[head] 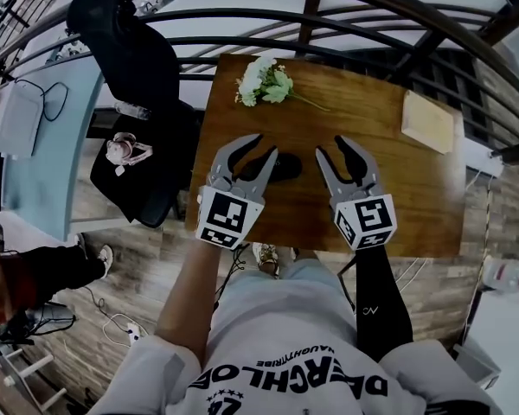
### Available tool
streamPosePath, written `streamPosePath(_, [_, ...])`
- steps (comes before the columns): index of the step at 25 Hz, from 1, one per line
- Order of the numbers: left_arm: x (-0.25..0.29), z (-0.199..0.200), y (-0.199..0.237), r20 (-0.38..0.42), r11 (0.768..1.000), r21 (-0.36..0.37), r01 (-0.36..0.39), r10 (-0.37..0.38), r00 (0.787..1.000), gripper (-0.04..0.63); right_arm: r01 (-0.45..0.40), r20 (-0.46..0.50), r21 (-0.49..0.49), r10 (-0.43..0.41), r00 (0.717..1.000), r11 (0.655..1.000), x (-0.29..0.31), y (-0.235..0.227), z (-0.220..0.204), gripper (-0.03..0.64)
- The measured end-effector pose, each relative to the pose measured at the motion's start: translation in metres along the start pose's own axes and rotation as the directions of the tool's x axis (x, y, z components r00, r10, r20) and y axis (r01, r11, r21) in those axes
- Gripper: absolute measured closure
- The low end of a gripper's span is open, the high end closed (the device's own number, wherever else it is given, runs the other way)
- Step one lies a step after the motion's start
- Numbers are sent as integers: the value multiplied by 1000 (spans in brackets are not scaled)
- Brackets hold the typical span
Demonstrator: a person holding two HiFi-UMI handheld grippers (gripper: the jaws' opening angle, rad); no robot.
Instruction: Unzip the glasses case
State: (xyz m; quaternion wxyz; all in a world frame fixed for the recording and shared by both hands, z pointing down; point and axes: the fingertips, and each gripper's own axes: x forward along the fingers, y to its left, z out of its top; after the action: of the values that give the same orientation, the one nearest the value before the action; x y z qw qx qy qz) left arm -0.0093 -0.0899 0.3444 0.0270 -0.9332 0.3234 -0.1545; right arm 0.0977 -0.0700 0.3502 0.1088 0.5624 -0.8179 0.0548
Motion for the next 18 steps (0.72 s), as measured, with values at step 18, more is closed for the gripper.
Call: streamPosePath(18, [44, -136, -52, -500, 978, 2, 206, -178, 847, 476, -160, -278, 53, 168, 946, 986, 23, -1, -118, 420])
